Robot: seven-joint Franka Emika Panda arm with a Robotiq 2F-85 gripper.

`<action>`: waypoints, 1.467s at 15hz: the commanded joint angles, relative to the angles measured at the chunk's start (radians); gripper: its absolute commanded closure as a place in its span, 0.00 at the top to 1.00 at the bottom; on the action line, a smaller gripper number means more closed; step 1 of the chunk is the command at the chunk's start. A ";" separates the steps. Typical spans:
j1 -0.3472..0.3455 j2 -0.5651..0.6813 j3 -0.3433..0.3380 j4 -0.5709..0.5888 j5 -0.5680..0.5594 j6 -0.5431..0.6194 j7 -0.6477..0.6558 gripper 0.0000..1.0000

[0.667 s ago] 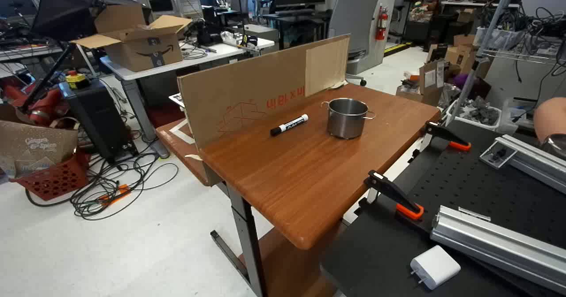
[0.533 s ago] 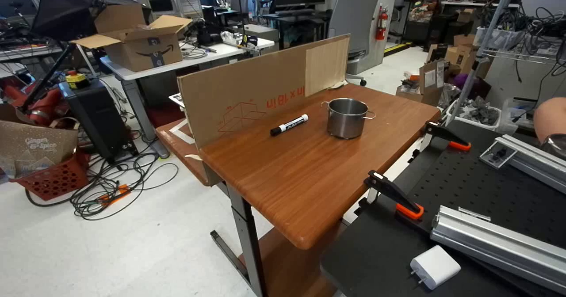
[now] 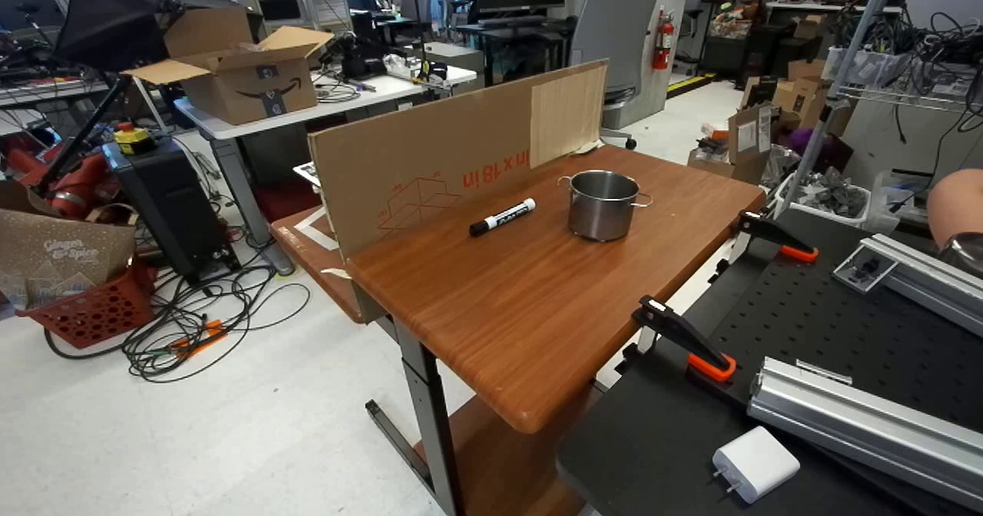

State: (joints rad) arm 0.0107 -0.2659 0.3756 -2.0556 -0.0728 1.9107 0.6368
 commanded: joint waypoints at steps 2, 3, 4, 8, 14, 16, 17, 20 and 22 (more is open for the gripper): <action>0.043 0.005 -0.038 0.003 -0.013 -0.003 0.010 1.00; 0.043 0.005 -0.038 0.003 -0.013 -0.003 0.010 1.00; 0.043 0.005 -0.038 0.003 -0.013 -0.003 0.010 1.00; 0.043 0.005 -0.038 0.003 -0.013 -0.003 0.010 1.00; 0.043 0.005 -0.038 0.003 -0.013 -0.003 0.010 1.00; 0.043 0.005 -0.038 0.003 -0.013 -0.003 0.010 1.00; 0.043 0.005 -0.038 0.003 -0.013 -0.003 0.010 1.00; 0.043 0.005 -0.038 0.003 -0.013 -0.003 0.010 1.00; 0.043 0.005 -0.038 0.003 -0.013 -0.003 0.010 1.00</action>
State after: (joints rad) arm 0.0107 -0.2659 0.3756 -2.0555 -0.0728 1.9107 0.6368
